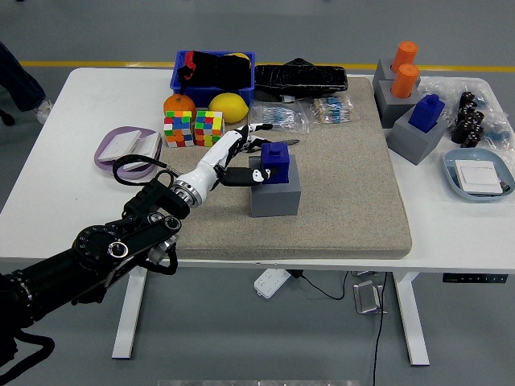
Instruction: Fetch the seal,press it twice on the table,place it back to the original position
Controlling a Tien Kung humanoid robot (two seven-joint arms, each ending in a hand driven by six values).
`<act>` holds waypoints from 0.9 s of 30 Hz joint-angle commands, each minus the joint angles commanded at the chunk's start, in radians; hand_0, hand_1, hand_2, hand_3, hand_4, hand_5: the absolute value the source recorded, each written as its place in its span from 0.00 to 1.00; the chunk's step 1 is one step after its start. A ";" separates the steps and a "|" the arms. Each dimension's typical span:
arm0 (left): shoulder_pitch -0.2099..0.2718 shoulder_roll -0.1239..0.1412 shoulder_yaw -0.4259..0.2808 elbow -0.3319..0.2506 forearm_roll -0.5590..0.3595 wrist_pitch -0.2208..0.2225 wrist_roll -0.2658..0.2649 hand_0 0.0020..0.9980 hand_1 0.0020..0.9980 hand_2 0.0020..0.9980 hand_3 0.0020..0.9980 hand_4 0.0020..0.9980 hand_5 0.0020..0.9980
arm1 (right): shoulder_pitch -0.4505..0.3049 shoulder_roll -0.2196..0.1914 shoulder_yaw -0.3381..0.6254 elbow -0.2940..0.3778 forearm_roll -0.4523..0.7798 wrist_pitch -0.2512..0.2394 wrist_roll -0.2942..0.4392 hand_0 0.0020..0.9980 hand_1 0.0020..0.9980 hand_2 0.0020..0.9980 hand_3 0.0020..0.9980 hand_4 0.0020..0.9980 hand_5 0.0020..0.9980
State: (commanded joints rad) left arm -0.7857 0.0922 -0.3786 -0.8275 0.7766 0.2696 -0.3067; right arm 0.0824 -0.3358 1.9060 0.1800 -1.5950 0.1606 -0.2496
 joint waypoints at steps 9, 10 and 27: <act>0.005 -0.002 0.005 0.000 0.007 0.000 0.004 0.86 0.67 0.65 0.85 0.80 0.00 | 0.001 0.000 -0.008 0.000 0.000 0.001 0.001 0.80 0.73 0.76 0.69 0.84 0.51; 0.006 -0.002 0.006 0.000 0.007 0.000 0.004 0.86 0.67 0.65 0.85 0.80 0.00 | 0.001 0.000 -0.009 0.000 0.000 0.001 0.001 0.80 0.73 0.76 0.69 0.84 0.51; 0.005 -0.013 0.003 0.011 0.005 0.023 -0.006 0.81 0.45 0.40 0.82 0.64 0.00 | -0.002 -0.001 -0.005 0.000 -0.005 0.000 0.003 0.80 0.73 0.75 0.69 0.84 0.51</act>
State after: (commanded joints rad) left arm -0.7808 0.0795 -0.3751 -0.8166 0.7811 0.2928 -0.3131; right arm 0.0807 -0.3365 1.9008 0.1800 -1.6000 0.1604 -0.2471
